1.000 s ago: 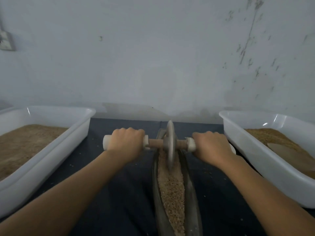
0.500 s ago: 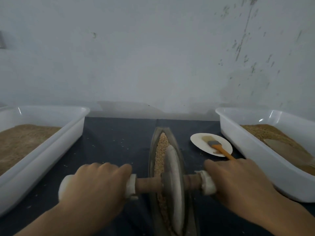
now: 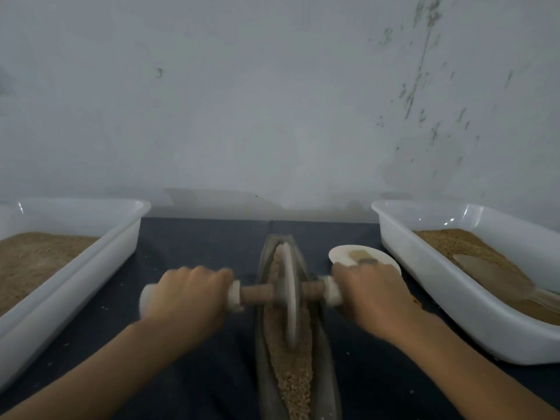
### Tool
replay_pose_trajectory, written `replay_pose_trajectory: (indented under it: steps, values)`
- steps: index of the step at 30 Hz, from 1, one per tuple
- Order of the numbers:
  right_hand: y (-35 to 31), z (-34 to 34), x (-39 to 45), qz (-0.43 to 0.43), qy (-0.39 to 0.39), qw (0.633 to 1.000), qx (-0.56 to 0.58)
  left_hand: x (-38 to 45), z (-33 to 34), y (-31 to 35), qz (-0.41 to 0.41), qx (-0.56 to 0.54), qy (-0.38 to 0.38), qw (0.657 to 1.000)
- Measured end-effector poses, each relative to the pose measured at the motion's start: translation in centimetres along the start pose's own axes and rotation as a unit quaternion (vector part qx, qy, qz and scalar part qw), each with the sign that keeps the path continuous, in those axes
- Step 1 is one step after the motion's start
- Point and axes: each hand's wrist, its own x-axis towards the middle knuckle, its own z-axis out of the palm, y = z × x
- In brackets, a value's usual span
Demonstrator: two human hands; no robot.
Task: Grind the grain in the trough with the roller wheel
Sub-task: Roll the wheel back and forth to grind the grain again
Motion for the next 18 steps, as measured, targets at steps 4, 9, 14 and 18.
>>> replay_pose_trajectory:
  steps: [4, 9, 14, 18]
  values:
    - [-0.4, -3.8, -4.5, -0.046, -0.046, 0.997, 0.033, -4.5, -2.7, -0.2, 0.024, -0.049, -0.089, 0.995]
    - [-0.9, -3.2, -4.0, -0.008, -0.064, 0.997, 0.042, -3.6, -2.5, 0.3, 0.024, 0.013, -0.025, 0.999]
    - [-0.3, 0.8, 1.9, 0.026, 0.049, 0.998, -0.007, 2.6, 0.3, -0.2, -0.026, -0.024, -0.003, 0.999]
    - [0.4, 1.7, 4.5, 0.038, 0.056, 0.997, -0.029, 4.8, 1.0, -0.2, -0.030, -0.013, 0.028, 0.999]
